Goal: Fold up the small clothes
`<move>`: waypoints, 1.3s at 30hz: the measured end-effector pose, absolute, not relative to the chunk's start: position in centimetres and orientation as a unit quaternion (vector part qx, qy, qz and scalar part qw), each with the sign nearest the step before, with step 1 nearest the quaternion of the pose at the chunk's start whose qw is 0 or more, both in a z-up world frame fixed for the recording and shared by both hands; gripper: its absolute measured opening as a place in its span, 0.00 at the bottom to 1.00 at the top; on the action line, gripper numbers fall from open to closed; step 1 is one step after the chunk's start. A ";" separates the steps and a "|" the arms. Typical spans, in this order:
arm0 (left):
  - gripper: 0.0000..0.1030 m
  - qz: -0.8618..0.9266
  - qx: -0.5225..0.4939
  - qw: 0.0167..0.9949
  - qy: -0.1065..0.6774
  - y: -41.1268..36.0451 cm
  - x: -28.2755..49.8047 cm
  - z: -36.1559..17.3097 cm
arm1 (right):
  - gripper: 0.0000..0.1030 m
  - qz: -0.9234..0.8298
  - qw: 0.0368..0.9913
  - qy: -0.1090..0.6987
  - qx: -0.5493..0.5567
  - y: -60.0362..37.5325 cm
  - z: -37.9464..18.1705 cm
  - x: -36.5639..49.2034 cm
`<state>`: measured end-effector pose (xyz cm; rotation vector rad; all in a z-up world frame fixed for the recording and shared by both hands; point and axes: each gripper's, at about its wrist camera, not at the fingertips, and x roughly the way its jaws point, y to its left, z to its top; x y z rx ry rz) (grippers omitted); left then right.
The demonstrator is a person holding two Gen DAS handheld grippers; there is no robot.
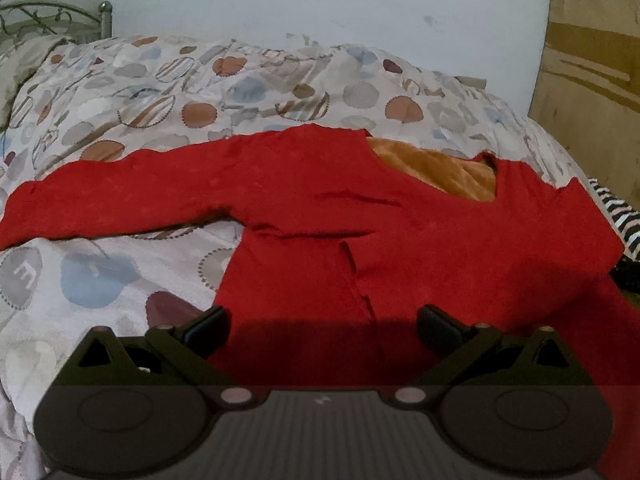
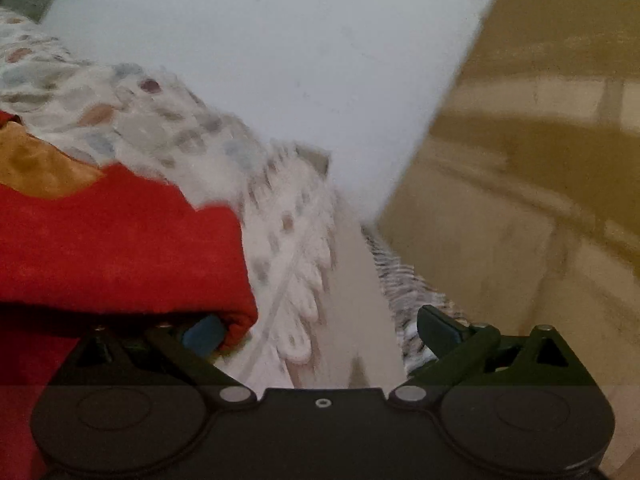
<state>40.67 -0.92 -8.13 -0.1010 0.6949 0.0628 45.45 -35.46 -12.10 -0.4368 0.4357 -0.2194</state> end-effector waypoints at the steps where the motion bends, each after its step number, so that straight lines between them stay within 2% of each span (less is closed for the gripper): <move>1: 0.99 0.030 -0.046 0.939 0.340 -1.0 40.6 -8.2 | 0.99 -0.109 0.944 0.225 -0.218 -35.5 -12.5 45.7; 8: 1.00 0.018 -0.070 0.939 0.335 1.2 39.0 -7.3 | 0.99 -0.106 0.938 0.228 -0.240 -34.7 -12.6 45.3; 16: 1.00 0.103 -0.107 0.944 0.294 10.3 35.4 -6.4 | 0.99 -0.062 0.950 0.225 -0.208 -34.6 -9.6 38.3; 22: 1.00 0.198 -0.184 0.925 0.269 20.6 35.7 -7.4 | 1.00 -0.024 0.966 0.222 -0.132 -33.9 -6.7 31.3; 28: 1.00 0.240 -0.258 0.908 0.226 29.1 36.5 -7.9 | 1.00 0.018 0.965 0.243 -0.098 -30.8 -6.7 25.4; 38: 0.99 0.278 -0.388 0.847 0.235 38.5 39.7 -11.8 | 1.00 0.032 0.963 0.261 -0.053 -26.9 -7.2 22.4; 39: 0.96 0.278 -0.411 0.838 0.228 39.1 39.5 -12.4 | 1.00 0.033 0.964 0.259 -0.054 -26.7 -7.1 22.5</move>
